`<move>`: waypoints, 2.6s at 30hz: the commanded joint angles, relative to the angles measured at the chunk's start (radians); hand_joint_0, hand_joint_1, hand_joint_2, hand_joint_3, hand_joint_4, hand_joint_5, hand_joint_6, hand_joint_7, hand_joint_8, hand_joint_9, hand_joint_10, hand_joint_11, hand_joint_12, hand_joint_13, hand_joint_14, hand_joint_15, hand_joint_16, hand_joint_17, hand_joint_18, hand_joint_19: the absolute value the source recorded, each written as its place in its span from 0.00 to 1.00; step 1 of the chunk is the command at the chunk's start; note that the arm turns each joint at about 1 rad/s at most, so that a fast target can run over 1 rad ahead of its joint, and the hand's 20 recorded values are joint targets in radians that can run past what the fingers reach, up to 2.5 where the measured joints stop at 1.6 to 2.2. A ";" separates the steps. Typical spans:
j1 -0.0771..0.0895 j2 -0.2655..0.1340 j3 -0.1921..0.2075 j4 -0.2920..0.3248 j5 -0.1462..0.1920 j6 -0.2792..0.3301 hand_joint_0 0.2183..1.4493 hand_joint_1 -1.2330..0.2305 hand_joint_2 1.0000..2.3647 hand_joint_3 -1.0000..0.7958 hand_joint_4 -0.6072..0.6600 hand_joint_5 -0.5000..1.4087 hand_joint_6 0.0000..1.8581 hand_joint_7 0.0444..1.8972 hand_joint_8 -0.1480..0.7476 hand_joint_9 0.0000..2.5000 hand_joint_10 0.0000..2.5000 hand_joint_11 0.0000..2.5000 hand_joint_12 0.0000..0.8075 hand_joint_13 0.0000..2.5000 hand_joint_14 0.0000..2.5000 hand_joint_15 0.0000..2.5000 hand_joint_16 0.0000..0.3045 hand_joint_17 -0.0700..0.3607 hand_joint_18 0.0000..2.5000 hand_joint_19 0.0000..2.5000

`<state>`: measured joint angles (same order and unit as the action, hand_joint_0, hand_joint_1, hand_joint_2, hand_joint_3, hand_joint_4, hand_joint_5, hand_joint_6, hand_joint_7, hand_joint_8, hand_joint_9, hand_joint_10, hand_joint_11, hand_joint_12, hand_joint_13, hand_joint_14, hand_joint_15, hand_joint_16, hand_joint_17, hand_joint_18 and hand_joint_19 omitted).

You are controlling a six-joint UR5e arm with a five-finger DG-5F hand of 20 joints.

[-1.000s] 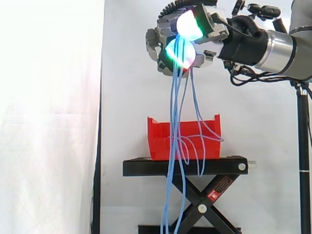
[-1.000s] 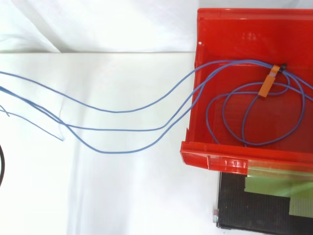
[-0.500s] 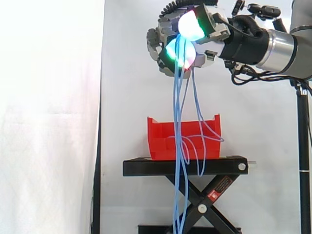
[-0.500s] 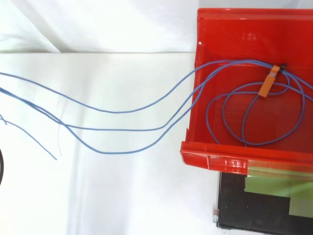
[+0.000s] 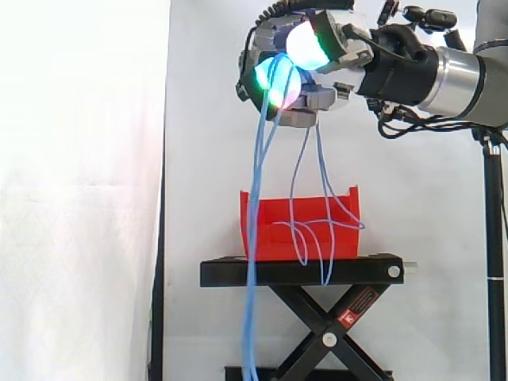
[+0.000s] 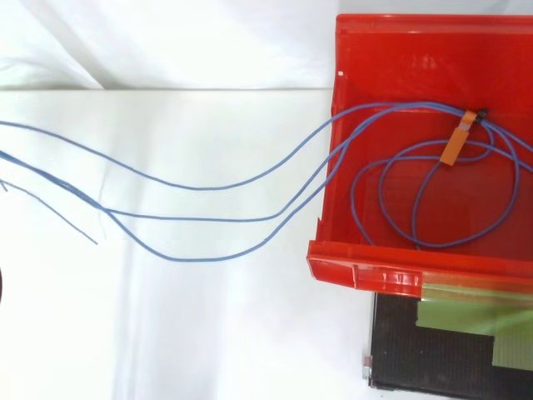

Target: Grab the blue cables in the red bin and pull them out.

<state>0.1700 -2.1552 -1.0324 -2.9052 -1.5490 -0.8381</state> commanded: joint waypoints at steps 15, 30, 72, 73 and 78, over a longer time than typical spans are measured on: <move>0.006 0.002 0.000 -0.009 0.001 -0.019 0.48 0.24 0.00 0.00 0.46 0.63 0.33 0.23 0.57 0.04 1.00 0.14 0.57 0.41 1.00 0.19 0.20 0.47 0.53 0.59; 0.006 0.000 0.000 -0.016 0.001 -0.025 0.41 0.28 0.00 0.00 0.51 0.65 0.33 0.23 0.60 0.09 1.00 0.14 0.59 0.43 1.00 0.18 0.21 0.50 0.53 0.50; 0.002 0.000 -0.064 -0.019 -0.060 -0.009 0.51 0.20 0.00 0.00 0.51 0.61 0.40 0.19 0.55 0.10 1.00 0.15 0.50 0.40 1.00 0.17 0.17 0.43 0.49 0.52; 0.005 0.002 -0.080 -0.016 -0.056 0.043 0.51 0.20 0.00 0.00 0.51 0.61 0.40 0.19 0.55 0.10 1.00 0.15 0.50 0.40 1.00 0.17 0.17 0.43 0.49 0.52; 0.006 0.000 -0.092 -0.008 -0.022 0.132 0.51 0.20 0.00 0.00 0.51 0.61 0.41 0.19 0.55 0.10 1.00 0.15 0.49 0.39 1.00 0.17 0.17 0.43 0.48 0.51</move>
<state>0.1751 -2.1551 -1.1135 -2.9159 -1.5919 -0.7975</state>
